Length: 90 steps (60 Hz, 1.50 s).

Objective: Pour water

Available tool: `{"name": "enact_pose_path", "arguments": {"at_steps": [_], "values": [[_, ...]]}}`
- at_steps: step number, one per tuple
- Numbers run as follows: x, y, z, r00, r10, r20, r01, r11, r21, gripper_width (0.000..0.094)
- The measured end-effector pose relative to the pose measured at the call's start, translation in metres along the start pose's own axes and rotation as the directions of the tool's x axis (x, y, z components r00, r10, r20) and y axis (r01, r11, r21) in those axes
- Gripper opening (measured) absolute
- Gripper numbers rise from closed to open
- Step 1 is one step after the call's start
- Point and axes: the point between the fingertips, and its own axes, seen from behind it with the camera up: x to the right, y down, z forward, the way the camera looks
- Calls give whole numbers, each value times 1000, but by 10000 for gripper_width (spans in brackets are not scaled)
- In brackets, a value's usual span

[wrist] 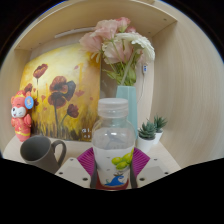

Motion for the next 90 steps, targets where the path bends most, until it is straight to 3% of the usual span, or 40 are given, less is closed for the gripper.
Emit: {"name": "enact_pose_path", "arguments": {"at_steps": [9,15,18,28,37,50,71,90], "values": [[0,2,-3,1000,-4,-10,4,1000,0,564],[-4,15,-11,1000,8,4,-8,999,-53,806],[-5,21,-21,1000,22,7,-22,997,-77,868],[0,42,-74,999,-6,-44,0,990,-142,864],[-25,59,-140,999,-8,-34,0,974,-225,857],[-92,36,-216,1000,15,-2,-15,962,-274,866],[-161,-62,-275,999,19,47,-10,984,-180,865],[-170,-93,-301,999,25,31,-20,989,-145,865]]}}
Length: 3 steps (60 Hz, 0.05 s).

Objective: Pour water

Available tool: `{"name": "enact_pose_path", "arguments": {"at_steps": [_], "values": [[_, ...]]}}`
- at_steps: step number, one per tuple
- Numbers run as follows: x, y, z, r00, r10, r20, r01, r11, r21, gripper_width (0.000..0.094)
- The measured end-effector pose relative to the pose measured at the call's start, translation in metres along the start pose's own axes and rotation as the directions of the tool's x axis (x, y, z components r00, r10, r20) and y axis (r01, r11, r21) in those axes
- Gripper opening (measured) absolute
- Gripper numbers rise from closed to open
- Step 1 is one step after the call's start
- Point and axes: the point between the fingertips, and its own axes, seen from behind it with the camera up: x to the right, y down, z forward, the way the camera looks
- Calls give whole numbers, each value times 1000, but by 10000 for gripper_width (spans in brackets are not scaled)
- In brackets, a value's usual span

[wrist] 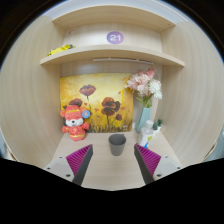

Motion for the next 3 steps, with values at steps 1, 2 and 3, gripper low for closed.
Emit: {"name": "enact_pose_path", "arguments": {"at_steps": [1,2,3], "values": [[-1,0,-2,1000,5,2,-5,1000,-2,864],[-1,0,-2,1000,8,3,-8,1000,-4,864],[-2,1,-3,1000,10,4,-10,1000,-4,865]]}}
